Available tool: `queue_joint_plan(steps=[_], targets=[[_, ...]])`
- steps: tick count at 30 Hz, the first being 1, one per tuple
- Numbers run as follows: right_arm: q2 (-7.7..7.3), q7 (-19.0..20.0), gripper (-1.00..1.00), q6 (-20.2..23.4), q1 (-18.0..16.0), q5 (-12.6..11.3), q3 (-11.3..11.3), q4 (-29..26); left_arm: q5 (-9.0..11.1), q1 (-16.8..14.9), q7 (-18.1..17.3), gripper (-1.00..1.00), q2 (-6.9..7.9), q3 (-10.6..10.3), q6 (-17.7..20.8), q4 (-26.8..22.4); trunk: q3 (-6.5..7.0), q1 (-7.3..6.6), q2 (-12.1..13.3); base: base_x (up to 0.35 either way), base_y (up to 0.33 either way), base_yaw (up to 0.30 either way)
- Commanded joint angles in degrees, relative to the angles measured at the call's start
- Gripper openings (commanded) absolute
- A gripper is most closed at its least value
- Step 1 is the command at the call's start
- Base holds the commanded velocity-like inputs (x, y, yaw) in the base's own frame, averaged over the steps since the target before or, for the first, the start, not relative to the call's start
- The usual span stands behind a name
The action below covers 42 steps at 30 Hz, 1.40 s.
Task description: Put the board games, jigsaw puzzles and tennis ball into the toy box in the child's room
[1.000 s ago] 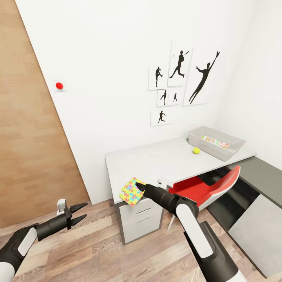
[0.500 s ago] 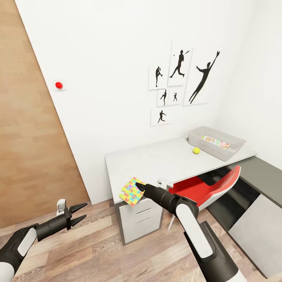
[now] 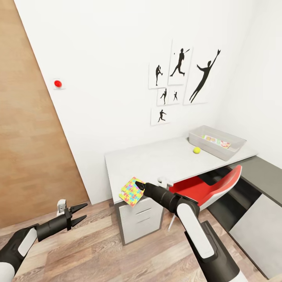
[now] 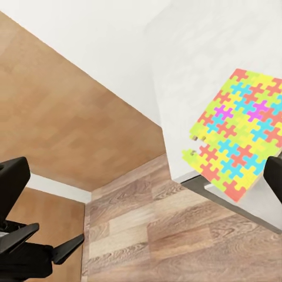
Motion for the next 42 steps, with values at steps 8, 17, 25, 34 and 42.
queue_joint_plan(steps=[8, 17, 25, 34, 42], targets=[[-1.07, 3.7, 1.0, 0.4, -0.1, -0.8, -0.3, -0.3, 0.1, 0.0, 0.1, 1.0, -0.12, 0.1, 0.2, 0.0, -1.54, 1.78, -3.3, 0.0, 0.0, 0.0], [-2.15, 17.4, 1.0, 0.3, -0.1, -0.8, -7.9, -0.3, 0.1, 0.0, 1.6, 1.0, -0.31, 0.1, -0.6, 0.2, -3.16, 3.76, -6.9, 0.0, 0.0, 0.0], [-2.23, 21.3, 1.0, 0.4, 0.0, -0.8, -9.9, -0.3, 0.3, 0.0, 4.5, 1.0, -0.46, 0.1, -1.7, 1.8, -4.59, 5.52, -10.1, 0.0, 0.0, 0.0], [-2.24, 22.1, 1.0, 4.5, 0.0, -0.9, -10.1, -0.3, 0.4, 0.0, 5.4, 1.0, -1.39, 0.1, -4.6, 2.7, -6.21, 7.49, -13.7, 0.0, 0.0, 0.0], [-2.17, 30.2, 1.0, 7.9, 0.0, -0.9, -10.1, -0.3, 0.3, 0.0, 5.5, 1.0, -1.75, 0.1, -4.9, 2.8, -7.64, 9.25, -17.0, 0.0, 0.0, 0.0]])
